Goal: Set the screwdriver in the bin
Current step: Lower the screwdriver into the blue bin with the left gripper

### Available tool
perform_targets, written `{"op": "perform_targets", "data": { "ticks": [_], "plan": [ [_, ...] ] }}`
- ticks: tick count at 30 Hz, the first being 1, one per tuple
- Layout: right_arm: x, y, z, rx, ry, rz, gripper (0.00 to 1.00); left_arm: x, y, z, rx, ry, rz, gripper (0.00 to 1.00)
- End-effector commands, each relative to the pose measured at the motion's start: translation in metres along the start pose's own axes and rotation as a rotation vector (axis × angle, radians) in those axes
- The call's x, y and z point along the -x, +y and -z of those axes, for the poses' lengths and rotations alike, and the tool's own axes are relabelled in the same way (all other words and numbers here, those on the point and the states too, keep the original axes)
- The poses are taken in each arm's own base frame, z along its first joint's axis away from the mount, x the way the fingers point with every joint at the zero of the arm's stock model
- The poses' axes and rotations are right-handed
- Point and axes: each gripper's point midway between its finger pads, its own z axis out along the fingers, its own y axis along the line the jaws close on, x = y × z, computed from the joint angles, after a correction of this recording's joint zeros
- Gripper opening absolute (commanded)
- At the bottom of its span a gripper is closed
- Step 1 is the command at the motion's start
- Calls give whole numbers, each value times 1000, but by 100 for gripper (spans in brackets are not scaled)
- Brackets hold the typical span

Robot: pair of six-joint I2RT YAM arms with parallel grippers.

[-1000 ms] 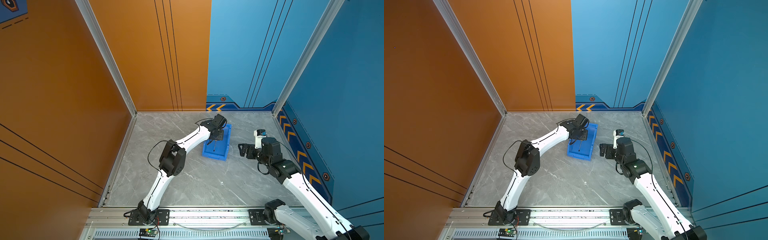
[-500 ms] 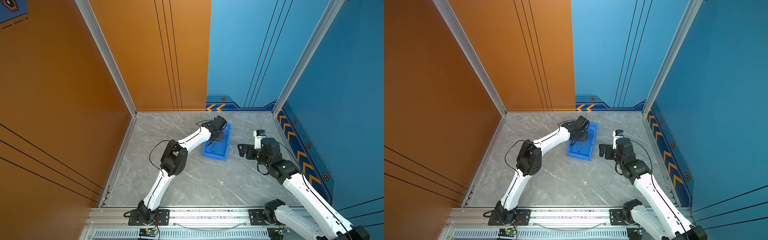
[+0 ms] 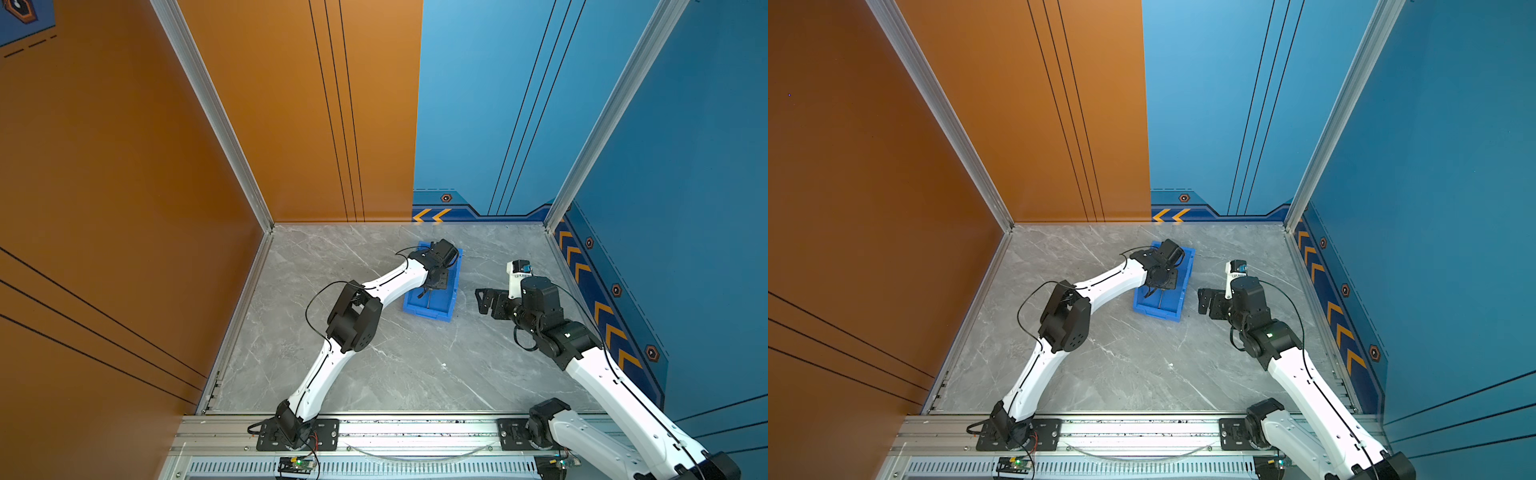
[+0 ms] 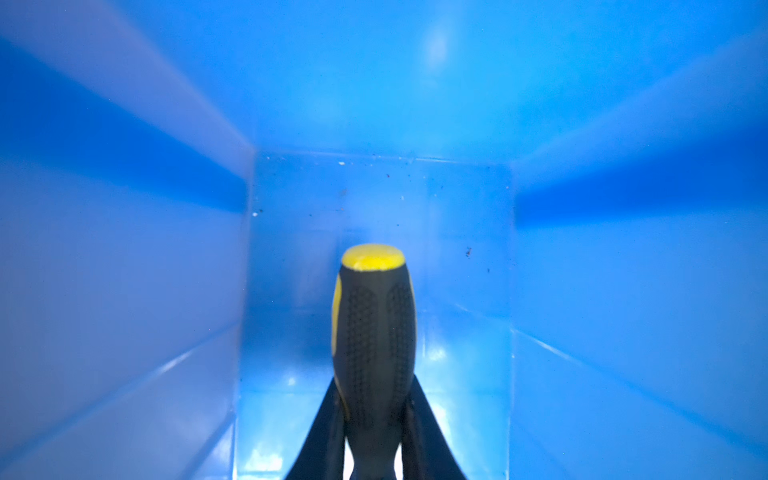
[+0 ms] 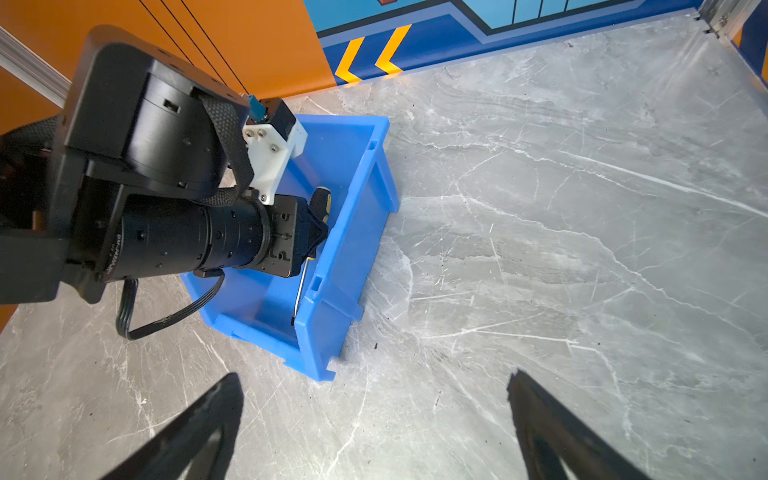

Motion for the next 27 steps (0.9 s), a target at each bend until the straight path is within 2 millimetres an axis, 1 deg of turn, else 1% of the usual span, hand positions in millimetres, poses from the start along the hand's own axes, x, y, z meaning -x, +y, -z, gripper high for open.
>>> {"op": "perform_targets", "data": {
  "ticks": [1, 8, 12, 18, 20, 23, 27],
  "plan": [
    [-5, -5, 3, -32, 9, -9, 100, -8, 4, -12, 41, 15, 6, 0],
    [-8, -3, 5, -39, 5, -3, 100, -16, 4, -19, 47, 35, 4, 0],
    [-8, -1, 5, -43, 6, 1, 100, -22, 7, -23, 55, 50, 2, 2],
    [-4, -2, 11, -57, -5, 5, 100, -27, 10, -28, 59, 65, -4, 6],
    [-3, -4, 14, -63, -11, 9, 100, -31, 9, -30, 59, 74, -8, 9],
    [-4, -7, 17, -77, -15, 15, 100, -35, 9, -33, 61, 82, -14, 17],
    [-3, -11, 19, -97, -21, 30, 100, -37, 11, -33, 68, 85, -18, 21]
  ]
}}
